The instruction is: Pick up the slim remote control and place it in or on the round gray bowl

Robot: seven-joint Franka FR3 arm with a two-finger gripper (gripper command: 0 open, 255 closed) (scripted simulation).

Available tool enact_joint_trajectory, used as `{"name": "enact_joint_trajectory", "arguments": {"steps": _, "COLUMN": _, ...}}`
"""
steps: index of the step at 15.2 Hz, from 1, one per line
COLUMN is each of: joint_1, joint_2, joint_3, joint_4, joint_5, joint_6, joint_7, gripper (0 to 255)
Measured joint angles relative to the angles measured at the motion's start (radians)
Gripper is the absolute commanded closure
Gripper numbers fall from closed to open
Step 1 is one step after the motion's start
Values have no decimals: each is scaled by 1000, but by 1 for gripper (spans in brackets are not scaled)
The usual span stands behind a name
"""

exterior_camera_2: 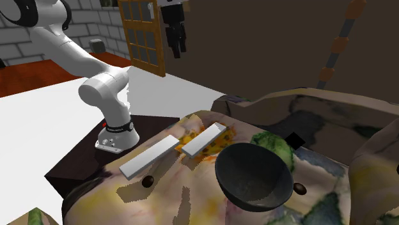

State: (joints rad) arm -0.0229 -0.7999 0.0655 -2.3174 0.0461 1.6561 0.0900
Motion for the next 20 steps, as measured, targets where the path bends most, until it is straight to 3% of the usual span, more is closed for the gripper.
{"name": "enact_joint_trajectory", "arguments": {"steps": 3, "joint_1": 6, "joint_2": 5, "joint_3": -27, "joint_4": -27, "joint_5": -15, "joint_6": 25, "joint_7": -54, "gripper": 0}}
{"name": "enact_joint_trajectory", "arguments": {"steps": 10, "joint_1": 37, "joint_2": 80, "joint_3": -168, "joint_4": -141, "joint_5": -100, "joint_6": 179, "joint_7": -355, "gripper": 0}}
{"name": "enact_joint_trajectory", "arguments": {"steps": 20, "joint_1": 87, "joint_2": 353, "joint_3": -378, "joint_4": -158, "joint_5": -188, "joint_6": 428, "joint_7": -806, "gripper": 0}}
